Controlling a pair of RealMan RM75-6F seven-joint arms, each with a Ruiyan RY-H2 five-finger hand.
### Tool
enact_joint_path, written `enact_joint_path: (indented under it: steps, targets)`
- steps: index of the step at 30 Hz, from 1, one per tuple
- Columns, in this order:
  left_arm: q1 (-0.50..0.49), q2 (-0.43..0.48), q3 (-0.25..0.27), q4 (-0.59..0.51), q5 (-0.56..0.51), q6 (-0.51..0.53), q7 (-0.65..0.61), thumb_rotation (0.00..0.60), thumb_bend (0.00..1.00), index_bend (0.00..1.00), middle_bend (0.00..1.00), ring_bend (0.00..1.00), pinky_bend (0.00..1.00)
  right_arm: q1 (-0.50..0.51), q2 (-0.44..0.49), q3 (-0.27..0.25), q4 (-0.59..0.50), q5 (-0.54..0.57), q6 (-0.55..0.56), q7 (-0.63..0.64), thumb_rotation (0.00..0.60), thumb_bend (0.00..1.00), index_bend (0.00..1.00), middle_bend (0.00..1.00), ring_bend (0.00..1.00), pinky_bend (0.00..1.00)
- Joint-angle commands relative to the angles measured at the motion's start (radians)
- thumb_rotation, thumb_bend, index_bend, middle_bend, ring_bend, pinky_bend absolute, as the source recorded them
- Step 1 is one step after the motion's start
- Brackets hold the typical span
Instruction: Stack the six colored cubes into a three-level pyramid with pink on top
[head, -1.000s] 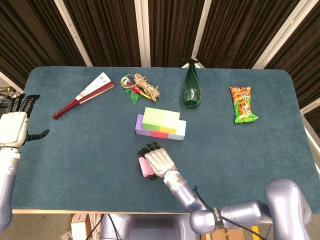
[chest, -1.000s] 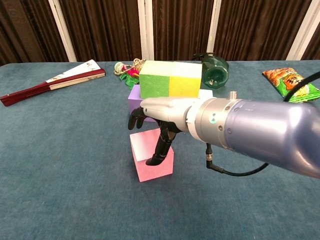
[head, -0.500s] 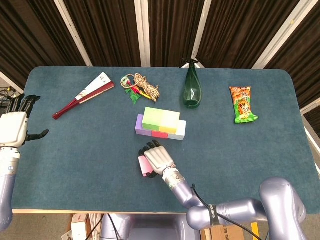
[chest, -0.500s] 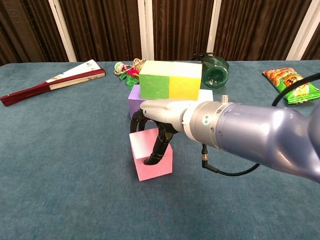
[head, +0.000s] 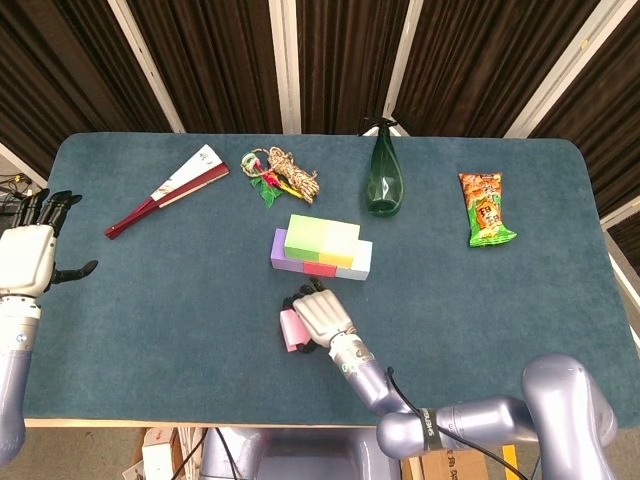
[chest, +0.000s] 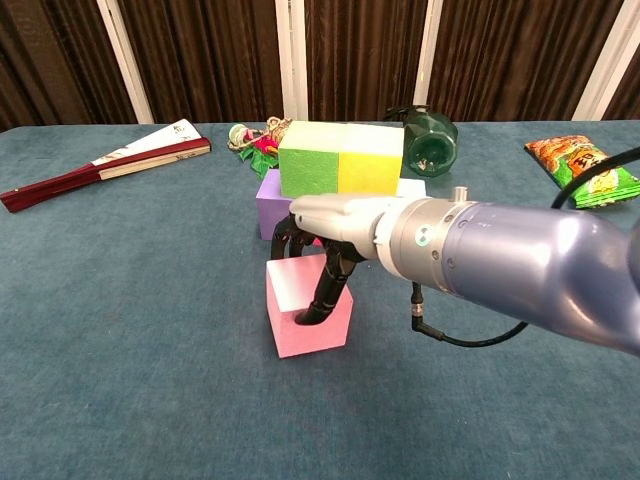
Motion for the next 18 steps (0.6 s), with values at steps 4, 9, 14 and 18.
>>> enact_joint_path:
  steps: [4,9,14,18]
  targets:
    - [0.003,0.003,-0.001,-0.008,0.010,0.010,0.001,0.600,0.20,0.16,0.09,0.00,0.00,-0.004,0.005,-0.007,-0.007,-0.010,0.008,0.004,0.600,0.25,0.47,0.39,0.22,0.01]
    - [0.006,0.010,-0.006,-0.014,0.008,0.012,-0.004,0.600,0.20,0.16,0.09,0.00,0.00,-0.008,0.021,-0.008,-0.042,-0.018,0.021,0.004,0.600,0.25,0.47,0.40,0.23,0.01]
    - [0.011,0.015,-0.009,-0.010,0.007,0.013,-0.019,0.600,0.20,0.16,0.09,0.00,0.00,-0.014,0.059,-0.015,-0.116,-0.025,0.066,-0.024,0.600,0.25,0.47,0.41,0.23,0.01]
    - [0.013,0.019,-0.011,-0.006,0.008,0.011,-0.032,0.600,0.20,0.16,0.09,0.00,0.00,-0.021,0.105,-0.017,-0.183,-0.013,0.113,-0.055,0.600,0.25,0.47,0.41,0.23,0.01]
